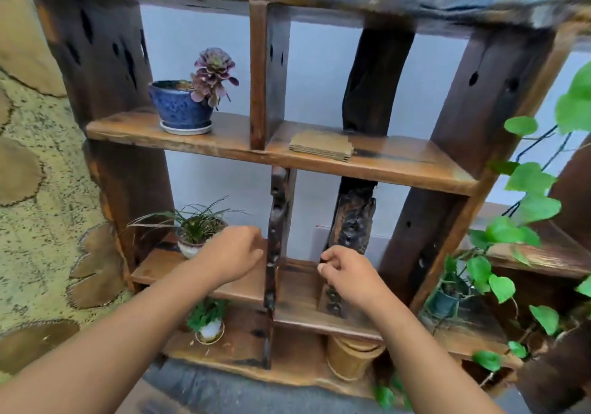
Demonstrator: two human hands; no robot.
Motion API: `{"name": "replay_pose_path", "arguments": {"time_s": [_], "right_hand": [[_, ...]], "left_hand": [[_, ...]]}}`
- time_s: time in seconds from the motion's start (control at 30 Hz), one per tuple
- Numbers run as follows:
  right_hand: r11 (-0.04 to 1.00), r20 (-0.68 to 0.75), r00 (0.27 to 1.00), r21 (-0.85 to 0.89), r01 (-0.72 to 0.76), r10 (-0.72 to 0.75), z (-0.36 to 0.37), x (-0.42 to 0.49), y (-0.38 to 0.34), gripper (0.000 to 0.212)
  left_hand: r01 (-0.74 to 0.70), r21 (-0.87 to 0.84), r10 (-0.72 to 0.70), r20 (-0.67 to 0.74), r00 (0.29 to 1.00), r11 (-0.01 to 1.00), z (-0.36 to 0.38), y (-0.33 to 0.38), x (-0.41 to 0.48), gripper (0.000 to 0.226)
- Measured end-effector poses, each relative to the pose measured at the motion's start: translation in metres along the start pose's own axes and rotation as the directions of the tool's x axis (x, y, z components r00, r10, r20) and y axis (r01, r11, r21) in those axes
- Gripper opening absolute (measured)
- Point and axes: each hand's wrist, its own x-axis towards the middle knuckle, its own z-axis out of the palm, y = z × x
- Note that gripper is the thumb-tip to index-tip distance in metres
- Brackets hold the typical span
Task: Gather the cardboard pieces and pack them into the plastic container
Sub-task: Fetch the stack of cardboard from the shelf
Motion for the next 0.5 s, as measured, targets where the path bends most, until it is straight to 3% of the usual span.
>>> {"name": "replay_pose_path", "arguments": {"time_s": [0.33,0.5], "right_hand": [[1.000,-0.214,0.977,-0.002,0.017,-0.017,-0.082,0.077,-0.044,0.025],[0.994,-0.312,0.950,-0.107,-0.021,-0.013,-0.112,0.128,-0.074,0.022]], "left_hand": [[-0.153,0.028,0.155,-0.099,0.983,0.988,-0.068,0.047,0.105,0.023],[-0.160,0.009,0.160,-0.103,0.982,0.987,-0.090,0.055,0.158,0.033]]}}
